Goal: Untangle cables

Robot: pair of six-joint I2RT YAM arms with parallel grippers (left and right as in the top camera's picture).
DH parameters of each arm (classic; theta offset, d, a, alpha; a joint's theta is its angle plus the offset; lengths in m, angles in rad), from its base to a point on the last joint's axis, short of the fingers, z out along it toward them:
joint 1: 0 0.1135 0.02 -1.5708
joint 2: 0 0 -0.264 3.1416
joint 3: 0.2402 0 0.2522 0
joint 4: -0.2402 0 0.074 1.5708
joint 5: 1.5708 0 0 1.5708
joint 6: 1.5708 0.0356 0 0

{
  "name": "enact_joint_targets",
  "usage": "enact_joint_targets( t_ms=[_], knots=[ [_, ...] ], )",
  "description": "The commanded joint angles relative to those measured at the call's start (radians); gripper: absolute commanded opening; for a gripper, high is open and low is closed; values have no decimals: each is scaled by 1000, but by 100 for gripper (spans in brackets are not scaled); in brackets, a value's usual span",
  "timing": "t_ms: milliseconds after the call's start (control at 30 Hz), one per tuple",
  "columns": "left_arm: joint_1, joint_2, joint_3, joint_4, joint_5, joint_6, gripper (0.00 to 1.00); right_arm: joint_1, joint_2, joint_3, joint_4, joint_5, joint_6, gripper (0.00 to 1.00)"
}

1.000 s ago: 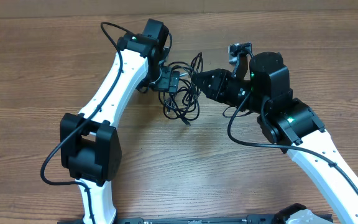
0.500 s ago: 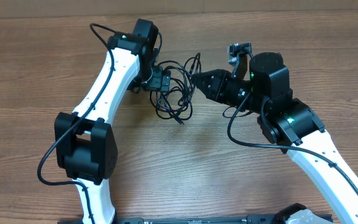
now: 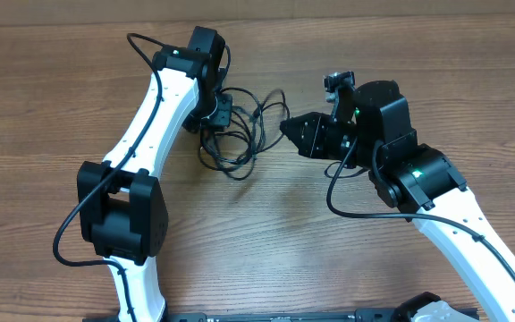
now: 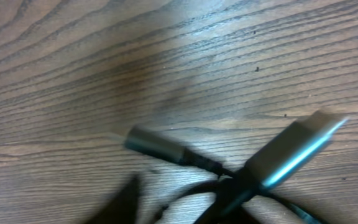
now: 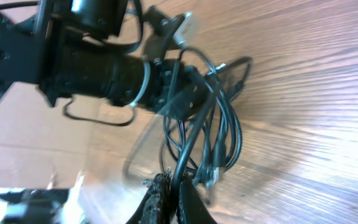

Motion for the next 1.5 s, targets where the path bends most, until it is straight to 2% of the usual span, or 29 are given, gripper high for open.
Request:
enact_joint_targets(
  t_ms=[0,200,300,333,400,467,800,900,1133,1467],
  knots=[
    [12,-17,-11,3,-25,-6,99,-3,-42,33,-17,79,-35,4],
    [12,-17,-11,3,1,-15,100,-3,-42,33,-51,124,-35,6],
    [12,-17,-11,3,3,-15,100,-3,-42,33,-72,154,-35,11],
    [12,-17,-11,3,5,-15,99,-3,-41,33,-82,172,-35,15],
    [12,-17,-11,3,19,-15,99,-3,-40,32,-106,218,-35,36],
    [12,-17,-11,3,26,-15,99,-3,-39,32,-135,262,-34,50],
    [12,-17,-11,23,93,-14,100,-3,-35,32,-192,297,-35,96],
    [12,-17,-11,33,190,19,100,-3,-26,31,-200,297,-35,100],
    [11,-17,-11,24,487,257,99,-3,13,31,-199,280,-35,100],
    [-26,-17,-11,-6,515,286,99,-3,97,31,-148,278,-35,100]
  ],
)
